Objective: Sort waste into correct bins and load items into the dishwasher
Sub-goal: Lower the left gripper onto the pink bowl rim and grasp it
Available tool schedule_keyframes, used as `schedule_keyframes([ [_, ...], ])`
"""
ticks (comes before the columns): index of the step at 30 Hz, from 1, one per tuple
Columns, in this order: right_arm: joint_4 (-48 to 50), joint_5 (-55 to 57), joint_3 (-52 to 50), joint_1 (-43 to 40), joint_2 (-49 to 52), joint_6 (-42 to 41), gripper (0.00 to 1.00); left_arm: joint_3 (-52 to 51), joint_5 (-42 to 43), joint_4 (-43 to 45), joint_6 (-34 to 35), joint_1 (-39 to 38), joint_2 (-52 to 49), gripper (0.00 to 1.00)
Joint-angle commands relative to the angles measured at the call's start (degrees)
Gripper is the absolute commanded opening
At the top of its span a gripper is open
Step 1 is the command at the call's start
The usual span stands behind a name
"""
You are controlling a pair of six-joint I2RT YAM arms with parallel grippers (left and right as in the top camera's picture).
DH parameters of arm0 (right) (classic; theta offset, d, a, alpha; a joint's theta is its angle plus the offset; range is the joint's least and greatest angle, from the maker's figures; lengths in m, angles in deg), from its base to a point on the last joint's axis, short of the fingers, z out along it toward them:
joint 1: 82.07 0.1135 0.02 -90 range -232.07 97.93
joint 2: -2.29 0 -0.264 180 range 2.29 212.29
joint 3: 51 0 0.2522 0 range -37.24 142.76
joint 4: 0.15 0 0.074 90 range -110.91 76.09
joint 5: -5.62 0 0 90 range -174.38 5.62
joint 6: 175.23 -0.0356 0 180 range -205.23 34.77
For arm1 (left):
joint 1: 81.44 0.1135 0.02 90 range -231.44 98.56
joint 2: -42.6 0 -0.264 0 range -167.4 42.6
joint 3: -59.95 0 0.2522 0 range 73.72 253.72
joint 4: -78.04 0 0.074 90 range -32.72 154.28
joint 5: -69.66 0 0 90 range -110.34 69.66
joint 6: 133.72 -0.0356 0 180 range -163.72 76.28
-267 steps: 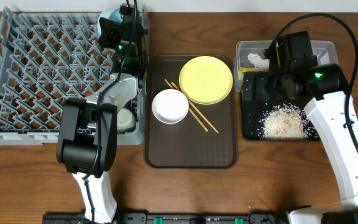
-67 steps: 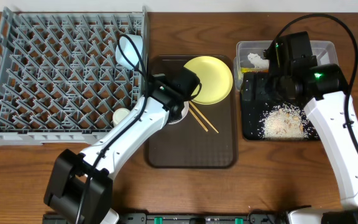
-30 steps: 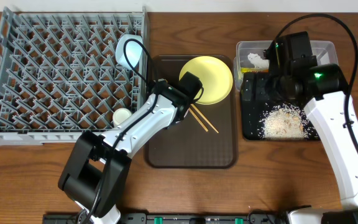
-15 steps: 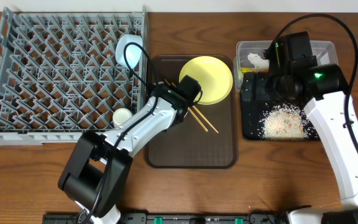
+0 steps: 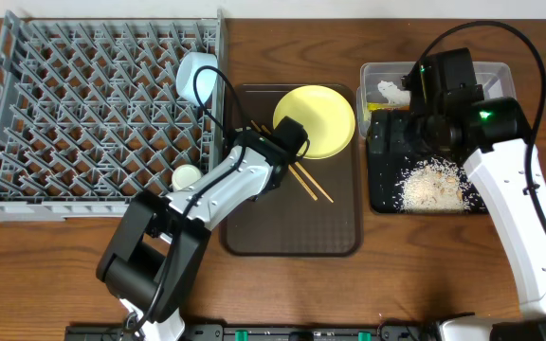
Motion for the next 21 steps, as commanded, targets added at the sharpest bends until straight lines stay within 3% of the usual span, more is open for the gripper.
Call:
schedule_keyframes([
  [1,-0.04,0.55,0.0,-0.33,0.17,0.46,0.99,-0.87,-0.68,-0.15,0.52,0.35,-0.61,0.5],
  [21,-0.04,0.55,0.0,-0.31,0.17,0.46,0.99,-0.87,-0.46,-1.05,-3.56,0.35,-0.61,0.19],
])
